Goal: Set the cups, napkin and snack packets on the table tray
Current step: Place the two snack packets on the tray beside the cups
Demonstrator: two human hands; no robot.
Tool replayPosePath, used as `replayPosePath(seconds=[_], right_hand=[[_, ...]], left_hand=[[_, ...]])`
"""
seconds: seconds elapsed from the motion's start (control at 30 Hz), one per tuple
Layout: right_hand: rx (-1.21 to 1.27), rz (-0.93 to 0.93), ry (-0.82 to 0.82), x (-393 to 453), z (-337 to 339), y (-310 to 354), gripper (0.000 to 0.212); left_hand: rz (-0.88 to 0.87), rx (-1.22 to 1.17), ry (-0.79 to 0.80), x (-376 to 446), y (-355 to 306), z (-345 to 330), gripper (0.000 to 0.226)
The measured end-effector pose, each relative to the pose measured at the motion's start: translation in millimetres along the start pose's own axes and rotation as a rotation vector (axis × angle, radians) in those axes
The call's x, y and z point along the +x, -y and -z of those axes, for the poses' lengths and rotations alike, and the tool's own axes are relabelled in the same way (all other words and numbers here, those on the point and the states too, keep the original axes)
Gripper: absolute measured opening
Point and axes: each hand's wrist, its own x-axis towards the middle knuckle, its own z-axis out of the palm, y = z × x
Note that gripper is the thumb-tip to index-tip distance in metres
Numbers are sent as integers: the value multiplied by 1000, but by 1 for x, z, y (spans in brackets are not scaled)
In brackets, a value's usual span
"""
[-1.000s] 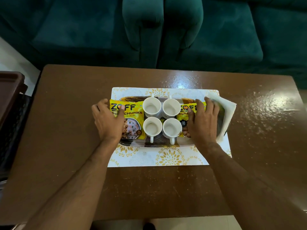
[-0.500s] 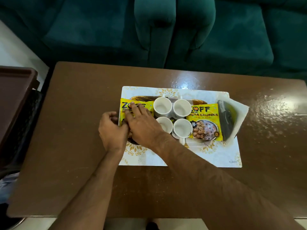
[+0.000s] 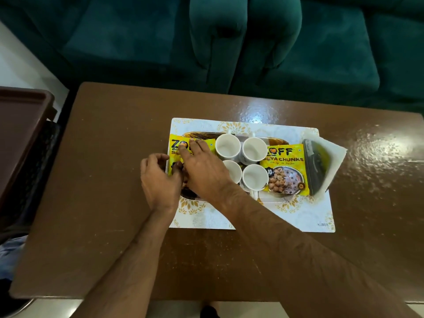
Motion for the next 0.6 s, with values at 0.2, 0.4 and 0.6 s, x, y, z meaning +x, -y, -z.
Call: replayPosePath(seconds=[0.2,0.4,0.6], right_hand=[[140,-52,-459,-30,30,-41,46],[2,-352,-554,-74,38,-115,48],[-56,-509,-316,-112,12,-152,55]], left_hand=[[-223,231,-1,-3,-21,-3,37],[-466,228,144,-11,-45,-26,42],[-447,148,320,-23,-47,-45,49]])
